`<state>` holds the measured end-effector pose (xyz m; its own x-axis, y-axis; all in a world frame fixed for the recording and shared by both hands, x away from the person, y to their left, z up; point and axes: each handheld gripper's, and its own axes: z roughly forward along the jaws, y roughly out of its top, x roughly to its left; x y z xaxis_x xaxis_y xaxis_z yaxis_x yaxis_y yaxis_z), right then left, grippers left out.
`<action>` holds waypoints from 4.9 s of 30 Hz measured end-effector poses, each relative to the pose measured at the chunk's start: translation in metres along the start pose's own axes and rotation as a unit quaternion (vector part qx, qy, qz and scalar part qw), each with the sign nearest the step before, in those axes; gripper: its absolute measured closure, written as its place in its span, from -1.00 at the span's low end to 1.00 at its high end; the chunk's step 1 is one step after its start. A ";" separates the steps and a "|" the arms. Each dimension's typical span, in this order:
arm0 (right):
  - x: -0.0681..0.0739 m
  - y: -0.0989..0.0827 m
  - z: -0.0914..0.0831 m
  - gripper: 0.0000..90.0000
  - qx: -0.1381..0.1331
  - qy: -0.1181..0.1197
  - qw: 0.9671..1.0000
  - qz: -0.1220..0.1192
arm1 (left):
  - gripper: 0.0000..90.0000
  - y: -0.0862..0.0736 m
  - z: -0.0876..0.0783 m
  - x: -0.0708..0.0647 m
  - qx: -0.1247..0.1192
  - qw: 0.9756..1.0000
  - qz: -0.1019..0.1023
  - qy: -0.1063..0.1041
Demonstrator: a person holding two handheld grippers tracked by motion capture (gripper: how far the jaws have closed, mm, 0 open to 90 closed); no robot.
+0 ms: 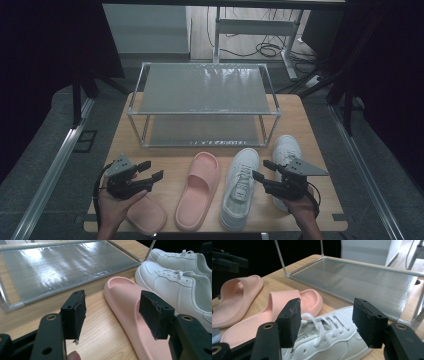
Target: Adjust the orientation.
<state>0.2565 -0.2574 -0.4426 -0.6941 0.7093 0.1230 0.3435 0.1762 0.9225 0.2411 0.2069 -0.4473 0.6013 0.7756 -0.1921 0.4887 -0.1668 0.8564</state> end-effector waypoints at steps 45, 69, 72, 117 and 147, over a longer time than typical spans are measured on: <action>0.001 -0.009 0.002 -0.05 0.002 -0.020 0.999 0.025 | 1.00 -0.034 -0.061 0.031 0.034 0.994 -0.041 0.098; 0.004 -0.010 0.010 -0.07 0.017 -0.022 0.999 0.023 | 1.00 -0.080 -0.079 0.070 0.072 0.979 -0.084 0.170; 0.005 -0.010 0.010 -0.07 0.018 -0.022 0.999 0.024 | 1.00 -0.085 -0.079 0.071 0.074 0.979 -0.088 0.169; 0.008 -0.010 0.010 -0.07 0.021 -0.023 0.999 0.020 | 1.00 -0.099 -0.072 0.069 0.093 0.979 -0.100 0.154; 0.007 -0.010 0.010 -0.08 0.023 -0.022 0.999 0.019 | 1.00 -0.069 -0.019 0.078 0.114 0.981 -0.077 0.134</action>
<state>0.2540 -0.2474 -0.4543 -0.6512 0.7458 0.1405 0.3986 0.1785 0.8996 0.2423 0.2904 -0.5127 0.3363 0.9294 -0.1518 0.7081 -0.1433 0.6914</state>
